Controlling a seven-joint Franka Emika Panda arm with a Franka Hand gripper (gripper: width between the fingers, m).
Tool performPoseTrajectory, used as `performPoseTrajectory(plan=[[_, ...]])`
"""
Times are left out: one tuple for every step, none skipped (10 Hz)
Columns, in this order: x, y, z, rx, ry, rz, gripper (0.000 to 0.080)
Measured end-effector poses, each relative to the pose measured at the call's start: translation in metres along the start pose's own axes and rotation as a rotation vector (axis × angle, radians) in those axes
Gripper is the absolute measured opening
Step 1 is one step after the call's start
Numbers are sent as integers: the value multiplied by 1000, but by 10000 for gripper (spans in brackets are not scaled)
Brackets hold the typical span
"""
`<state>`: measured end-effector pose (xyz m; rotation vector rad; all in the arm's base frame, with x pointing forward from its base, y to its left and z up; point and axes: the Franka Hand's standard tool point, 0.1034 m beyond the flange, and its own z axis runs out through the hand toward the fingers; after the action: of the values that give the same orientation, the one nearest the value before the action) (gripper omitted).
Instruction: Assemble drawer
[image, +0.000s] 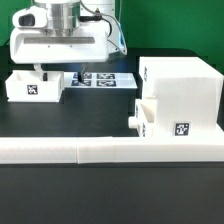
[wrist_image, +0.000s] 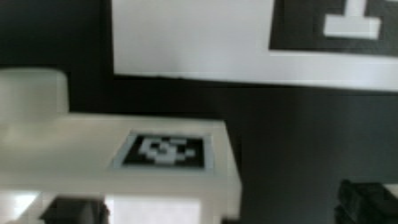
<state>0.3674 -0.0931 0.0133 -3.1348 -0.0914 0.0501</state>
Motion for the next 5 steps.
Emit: performPoseTrajectory(plan=[[0,-1,3,-2,5,-1,649],[-1,-1,6,-2,4,-5,649],[0,-1,8,-2,3,-12,649],[1,-1,8,-2,3,-15,649],[2,-2,8,-2,3,-20,617]])
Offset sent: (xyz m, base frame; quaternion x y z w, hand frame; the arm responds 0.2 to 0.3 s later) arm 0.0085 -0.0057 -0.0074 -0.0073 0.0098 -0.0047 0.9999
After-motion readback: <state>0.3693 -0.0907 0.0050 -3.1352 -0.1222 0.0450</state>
